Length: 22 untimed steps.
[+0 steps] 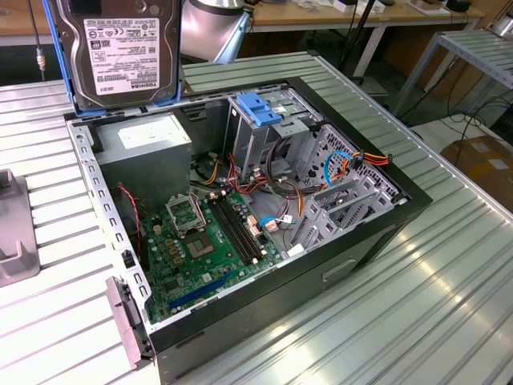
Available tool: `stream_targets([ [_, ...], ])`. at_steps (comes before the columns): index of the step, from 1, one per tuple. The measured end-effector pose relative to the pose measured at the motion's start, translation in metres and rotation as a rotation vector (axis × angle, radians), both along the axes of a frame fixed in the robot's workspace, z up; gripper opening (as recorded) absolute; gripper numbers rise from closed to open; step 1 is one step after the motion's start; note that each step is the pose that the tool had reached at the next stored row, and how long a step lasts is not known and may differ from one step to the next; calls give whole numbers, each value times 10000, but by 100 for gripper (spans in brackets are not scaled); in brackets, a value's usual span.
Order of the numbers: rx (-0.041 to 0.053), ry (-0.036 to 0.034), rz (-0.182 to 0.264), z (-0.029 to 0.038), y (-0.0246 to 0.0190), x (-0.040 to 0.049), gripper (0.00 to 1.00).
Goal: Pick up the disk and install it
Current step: 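Pick up the disk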
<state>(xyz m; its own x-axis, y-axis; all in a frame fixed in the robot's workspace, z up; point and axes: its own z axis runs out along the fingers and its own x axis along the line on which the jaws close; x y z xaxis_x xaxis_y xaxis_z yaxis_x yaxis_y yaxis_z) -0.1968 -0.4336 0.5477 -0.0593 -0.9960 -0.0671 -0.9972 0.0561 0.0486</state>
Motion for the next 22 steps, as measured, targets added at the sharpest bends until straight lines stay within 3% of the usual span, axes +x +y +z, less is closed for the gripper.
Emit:
stream_targets([
  [15,0,0,0,-1,-125,58,37],
  [18,-1,0,-1,-1,-208,97,37],
  [22,0,0,0,-1,-230,108,37],
])
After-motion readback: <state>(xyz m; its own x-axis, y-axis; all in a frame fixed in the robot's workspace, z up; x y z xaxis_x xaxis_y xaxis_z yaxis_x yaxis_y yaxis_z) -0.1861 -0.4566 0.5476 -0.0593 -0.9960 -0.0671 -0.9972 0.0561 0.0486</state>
